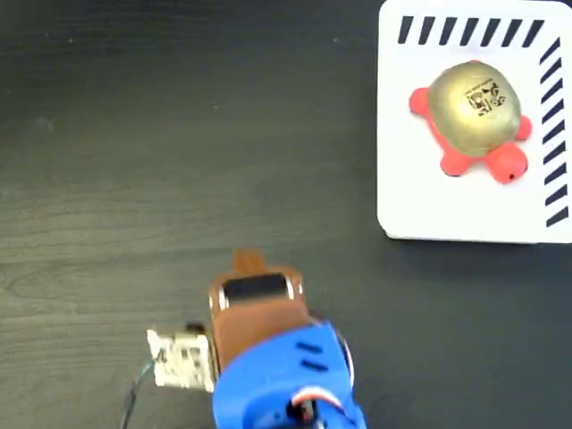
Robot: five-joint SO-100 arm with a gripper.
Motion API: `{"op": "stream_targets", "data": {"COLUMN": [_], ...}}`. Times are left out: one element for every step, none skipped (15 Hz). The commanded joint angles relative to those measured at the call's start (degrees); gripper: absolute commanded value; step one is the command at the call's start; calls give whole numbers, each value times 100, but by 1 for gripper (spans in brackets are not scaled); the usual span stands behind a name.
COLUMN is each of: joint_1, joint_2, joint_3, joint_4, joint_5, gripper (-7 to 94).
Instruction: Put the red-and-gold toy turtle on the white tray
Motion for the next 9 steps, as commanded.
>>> {"op": "stream_targets", "data": {"joint_1": [-18, -70, -35, -9, -26, -44, -44, -44, -44], "joint_2": [580, 800, 984, 984, 1002, 1125, 1125, 1125, 1125], "joint_3": [0, -9, 0, 0, 0, 26, 35, 35, 35], "joint_4": [729, 1134, 1187, 1187, 1195, 1213, 1213, 1213, 1213], "joint_5": [97, 79, 123, 123, 123, 105, 88, 88, 70], "gripper": [0, 0, 0, 0, 0, 0, 0, 0, 0]}}
